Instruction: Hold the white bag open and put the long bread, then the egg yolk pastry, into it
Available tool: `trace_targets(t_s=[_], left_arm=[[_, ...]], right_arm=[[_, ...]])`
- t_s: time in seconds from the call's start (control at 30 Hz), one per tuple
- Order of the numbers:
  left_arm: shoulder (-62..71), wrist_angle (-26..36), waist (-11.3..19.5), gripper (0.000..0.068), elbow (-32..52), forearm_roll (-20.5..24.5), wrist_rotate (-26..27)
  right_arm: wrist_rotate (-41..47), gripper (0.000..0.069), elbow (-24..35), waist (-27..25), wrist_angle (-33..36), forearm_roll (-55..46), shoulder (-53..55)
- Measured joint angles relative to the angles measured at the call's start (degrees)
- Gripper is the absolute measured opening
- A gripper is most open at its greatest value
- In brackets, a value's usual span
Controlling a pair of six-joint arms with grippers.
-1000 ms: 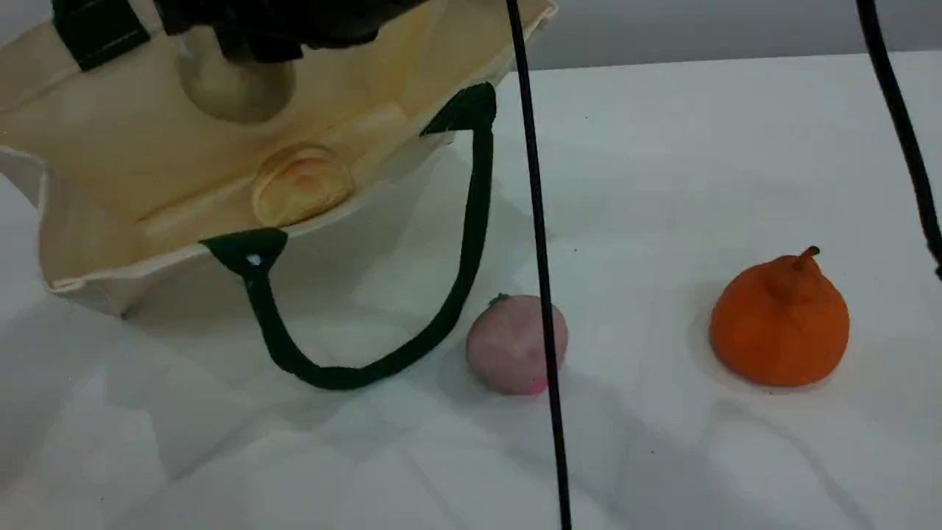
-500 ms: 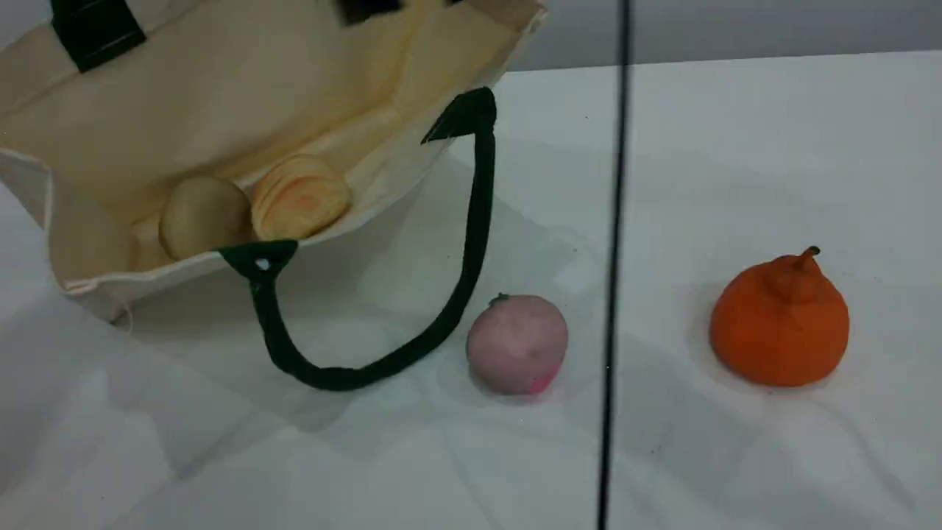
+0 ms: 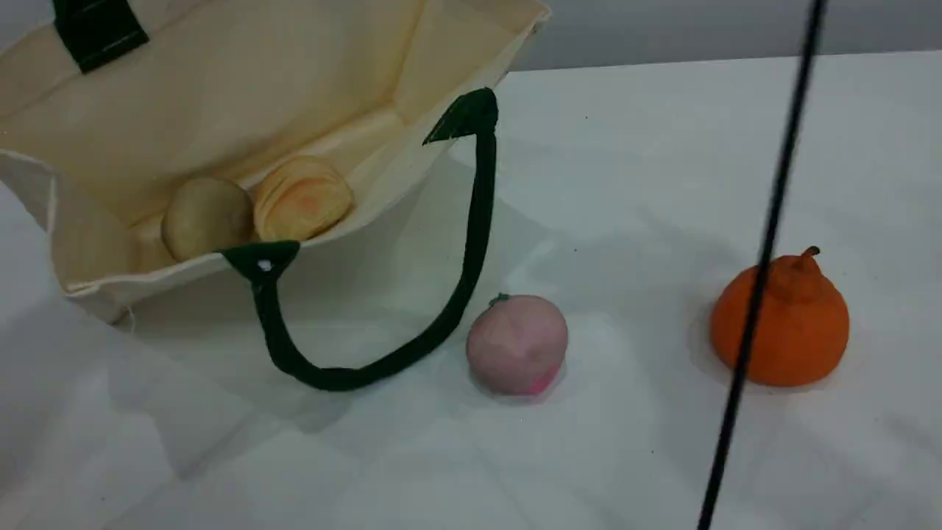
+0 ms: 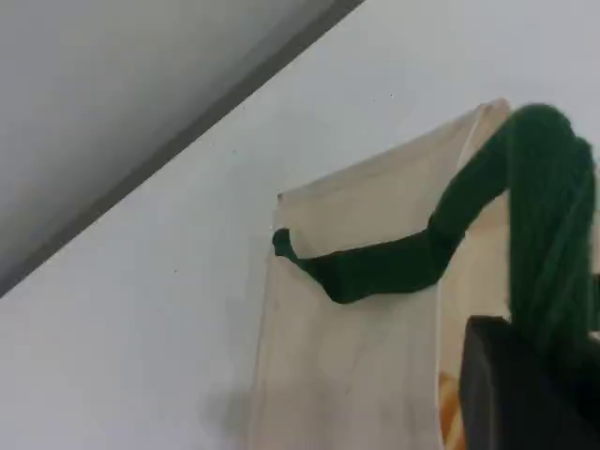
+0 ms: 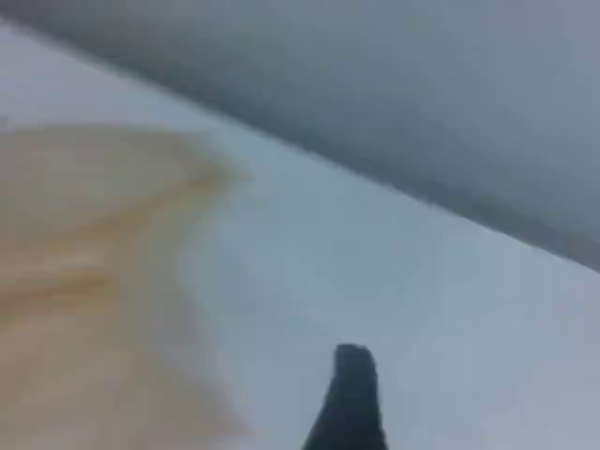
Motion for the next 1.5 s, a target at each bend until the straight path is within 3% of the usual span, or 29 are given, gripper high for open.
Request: trace_targets(t_s=[0.17, 0.37, 0.7, 0.83, 1.0, 1.1, 1.33, 1.5], left_arm=[[-0.2, 0.0, 0.0, 0.0078, 0.0, -0.3, 0.0], [-0.2, 0.1, 0.0, 0.0078, 0.0, -0.9, 0.0], [-0.2, 0.0, 0.0, 0.0104, 0.0, -1.9, 0.0], [-0.2, -0.3, 0.0, 0.0207, 0.0, -2.3, 0.0], [-0.2, -0.2, 0.0, 0.0442, 0.0, -3.4, -0.1], [-0.3, -0.2, 0.0, 0.0528, -0.1, -3.3, -2.8], [-3.0, 0.0, 0.0, 0.0562, -0.1, -2.6, -5.0], [-6.0, 0.0, 0.0, 0.0563, -0.1, 0.7, -7.8]], right_arm=[[1.8, 0.0547, 0.0, -3.9, 5.8, -1.6, -3.0], [0.6, 0.0547, 0.0, -4.0, 14.3, -7.5, -3.2], [1.8, 0.0546, 0.0, -4.0, 12.3, -5.9, -3.2], [1.8, 0.0546, 0.0, -4.0, 12.3, -5.8, -3.2], [1.8, 0.0546, 0.0, -4.0, 12.9, -5.7, -3.2], [1.8, 0.0546, 0.0, -4.0, 14.3, -5.7, -3.5], [-2.3, 0.0546, 0.0, -3.9, 15.2, -2.8, -10.1], [-6.9, 0.0546, 0.0, -3.9, 17.3, 0.9, -18.4]])
